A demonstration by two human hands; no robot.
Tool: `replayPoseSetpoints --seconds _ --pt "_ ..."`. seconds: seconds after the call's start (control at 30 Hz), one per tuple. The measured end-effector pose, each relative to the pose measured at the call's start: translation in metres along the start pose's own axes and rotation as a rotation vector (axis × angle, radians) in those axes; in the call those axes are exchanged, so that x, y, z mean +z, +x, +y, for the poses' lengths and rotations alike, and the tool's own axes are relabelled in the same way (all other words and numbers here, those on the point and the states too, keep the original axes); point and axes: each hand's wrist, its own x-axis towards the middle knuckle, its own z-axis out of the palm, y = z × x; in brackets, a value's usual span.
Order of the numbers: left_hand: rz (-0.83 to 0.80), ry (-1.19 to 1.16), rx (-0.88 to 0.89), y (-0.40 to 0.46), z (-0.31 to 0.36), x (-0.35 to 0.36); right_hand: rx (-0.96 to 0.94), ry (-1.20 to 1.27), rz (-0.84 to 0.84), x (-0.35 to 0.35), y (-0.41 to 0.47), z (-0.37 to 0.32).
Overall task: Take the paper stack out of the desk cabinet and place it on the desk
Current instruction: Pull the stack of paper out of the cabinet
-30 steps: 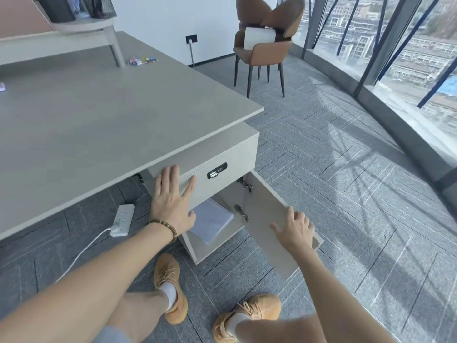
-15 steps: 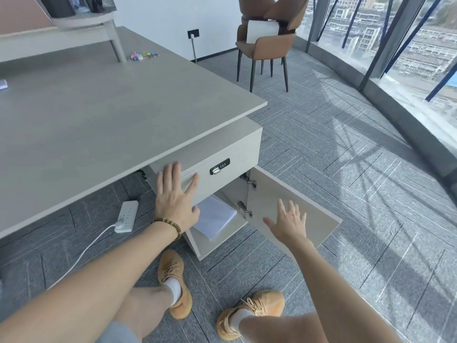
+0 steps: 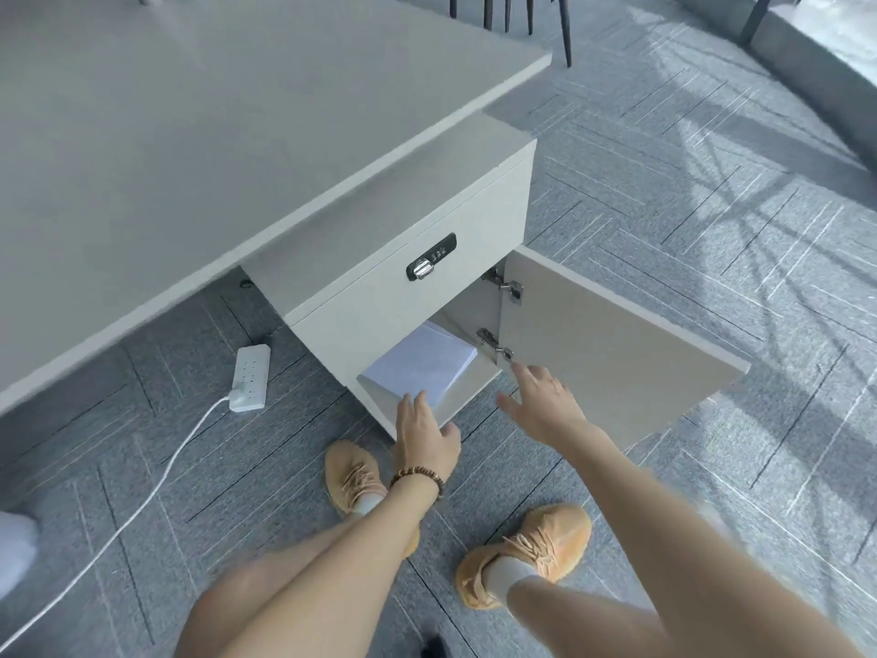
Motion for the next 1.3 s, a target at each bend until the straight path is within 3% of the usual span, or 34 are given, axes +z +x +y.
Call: replayPoseSetpoints --seconds 0.23,0.43,1.07,1.3 --pt "-0.016 -0.125 -0.23 0.086 -0.046 0.069 0.026 0.033 -0.155 0.066 0.079 0.015" --pt "-0.019 -0.186 -0.292 0.141 -0.087 0.118 0.024 0.057 -0.225 0.111 0.152 0.017" --pt "0.022 -0.394 -0.665 0.247 -0.144 0.181 -0.045 -0.05 -0.122 0.203 0.326 0.017" --pt "0.125 -0.466 -0.625 0.266 -0.148 0.193 0.045 0.05 -0.038 0.216 0.34 0.022"
